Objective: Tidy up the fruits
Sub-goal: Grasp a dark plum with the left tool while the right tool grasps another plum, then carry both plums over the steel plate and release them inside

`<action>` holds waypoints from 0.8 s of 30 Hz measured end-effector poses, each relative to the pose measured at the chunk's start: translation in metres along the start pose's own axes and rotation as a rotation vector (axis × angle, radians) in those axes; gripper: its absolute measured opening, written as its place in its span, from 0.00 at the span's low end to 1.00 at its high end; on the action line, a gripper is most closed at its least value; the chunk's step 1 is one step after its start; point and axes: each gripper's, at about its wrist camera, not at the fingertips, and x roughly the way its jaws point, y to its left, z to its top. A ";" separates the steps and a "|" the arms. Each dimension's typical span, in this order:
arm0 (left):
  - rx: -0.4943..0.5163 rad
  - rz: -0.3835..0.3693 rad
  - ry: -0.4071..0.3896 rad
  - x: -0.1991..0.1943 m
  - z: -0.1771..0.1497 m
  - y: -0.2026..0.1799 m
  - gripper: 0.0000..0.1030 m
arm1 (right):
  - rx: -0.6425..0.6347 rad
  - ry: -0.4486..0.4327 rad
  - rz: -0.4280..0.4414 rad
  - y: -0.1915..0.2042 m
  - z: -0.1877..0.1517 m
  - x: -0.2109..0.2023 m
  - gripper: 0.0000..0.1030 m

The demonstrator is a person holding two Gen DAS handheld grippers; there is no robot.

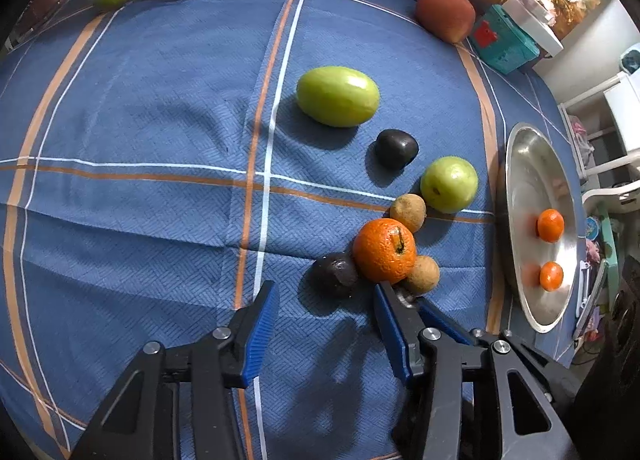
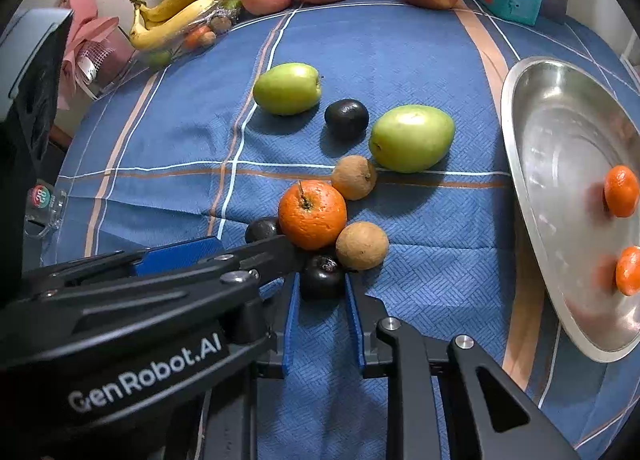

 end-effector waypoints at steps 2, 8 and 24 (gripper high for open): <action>0.008 0.003 0.007 0.003 0.000 0.000 0.51 | 0.011 0.000 -0.001 -0.005 -0.002 -0.004 0.23; 0.070 0.039 0.001 0.006 -0.001 -0.013 0.47 | 0.030 0.013 -0.025 -0.015 -0.004 -0.011 0.23; 0.082 0.049 -0.035 0.002 0.004 -0.018 0.23 | 0.047 0.031 -0.030 -0.027 -0.010 -0.017 0.23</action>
